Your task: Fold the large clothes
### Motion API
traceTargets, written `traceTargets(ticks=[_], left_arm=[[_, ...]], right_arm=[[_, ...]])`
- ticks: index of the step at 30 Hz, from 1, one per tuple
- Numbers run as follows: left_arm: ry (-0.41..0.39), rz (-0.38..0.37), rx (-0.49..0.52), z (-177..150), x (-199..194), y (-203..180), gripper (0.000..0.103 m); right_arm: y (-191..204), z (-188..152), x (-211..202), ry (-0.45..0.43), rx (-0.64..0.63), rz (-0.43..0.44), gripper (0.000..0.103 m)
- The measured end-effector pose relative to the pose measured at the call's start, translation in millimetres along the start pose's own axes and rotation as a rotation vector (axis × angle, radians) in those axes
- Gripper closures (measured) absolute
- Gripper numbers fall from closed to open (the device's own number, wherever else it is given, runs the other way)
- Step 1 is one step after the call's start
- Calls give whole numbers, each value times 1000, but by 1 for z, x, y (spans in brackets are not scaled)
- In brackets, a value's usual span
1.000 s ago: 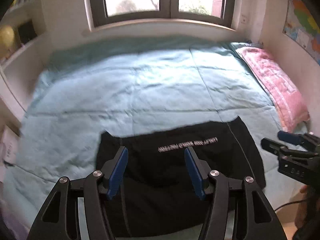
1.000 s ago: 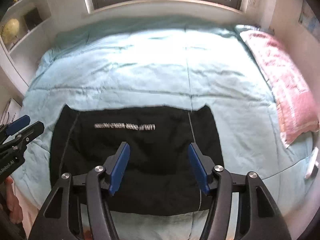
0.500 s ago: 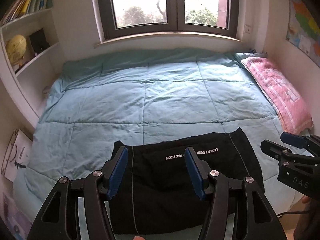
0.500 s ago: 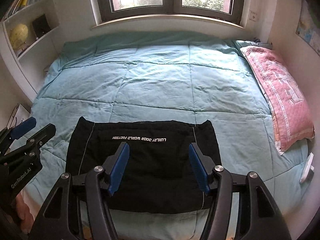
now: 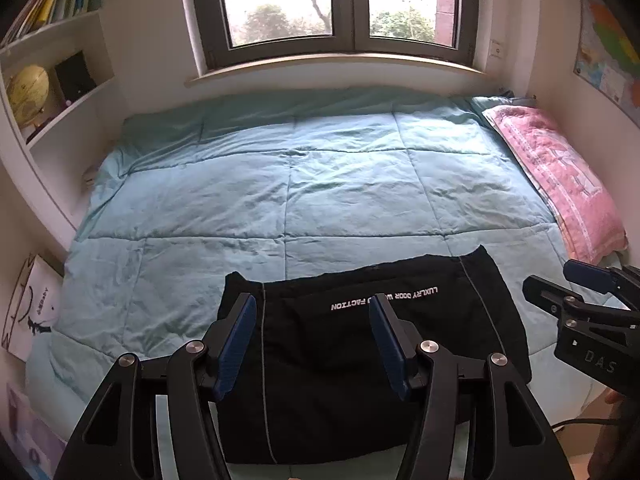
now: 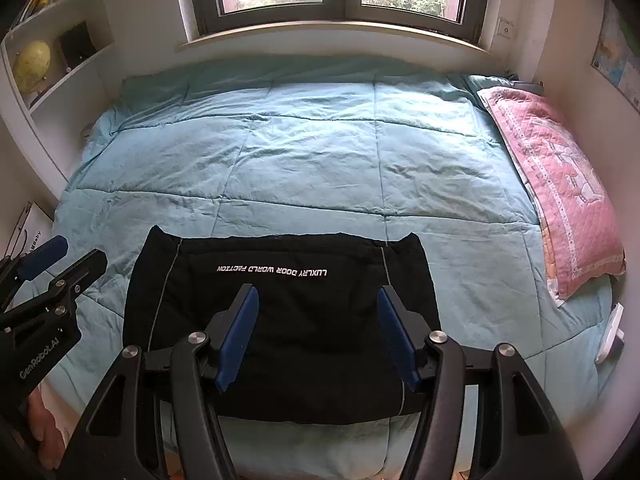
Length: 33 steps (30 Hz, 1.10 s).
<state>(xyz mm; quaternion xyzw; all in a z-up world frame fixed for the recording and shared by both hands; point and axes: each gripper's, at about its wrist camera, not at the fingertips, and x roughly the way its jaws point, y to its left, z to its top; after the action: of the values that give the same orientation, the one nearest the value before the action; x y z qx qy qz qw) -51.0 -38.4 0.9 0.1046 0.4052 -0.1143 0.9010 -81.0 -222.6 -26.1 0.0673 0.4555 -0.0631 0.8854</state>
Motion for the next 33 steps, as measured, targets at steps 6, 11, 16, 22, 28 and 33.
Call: traceTargets(ticks=[6, 11, 16, 22, 28, 33], left_arm=[[9, -23, 3, -1, 2, -4, 43], [27, -35, 3, -1, 8, -5, 43], [33, -33, 10, -2, 11, -7, 43], [48, -35, 11, -2, 15, -8, 43], [57, -28, 7, -2, 20, -6, 43], [60, -22, 5, -2, 23, -5, 43]], right_arm=[[-2, -1, 2, 6, 5, 4, 39], [-6, -1, 6, 17, 3, 6, 39], [-7, -1, 11, 29, 5, 9, 39], [-7, -1, 15, 34, 7, 14, 39], [-8, 0, 18, 44, 6, 18, 39], [-10, 0, 22, 53, 3, 22, 39]])
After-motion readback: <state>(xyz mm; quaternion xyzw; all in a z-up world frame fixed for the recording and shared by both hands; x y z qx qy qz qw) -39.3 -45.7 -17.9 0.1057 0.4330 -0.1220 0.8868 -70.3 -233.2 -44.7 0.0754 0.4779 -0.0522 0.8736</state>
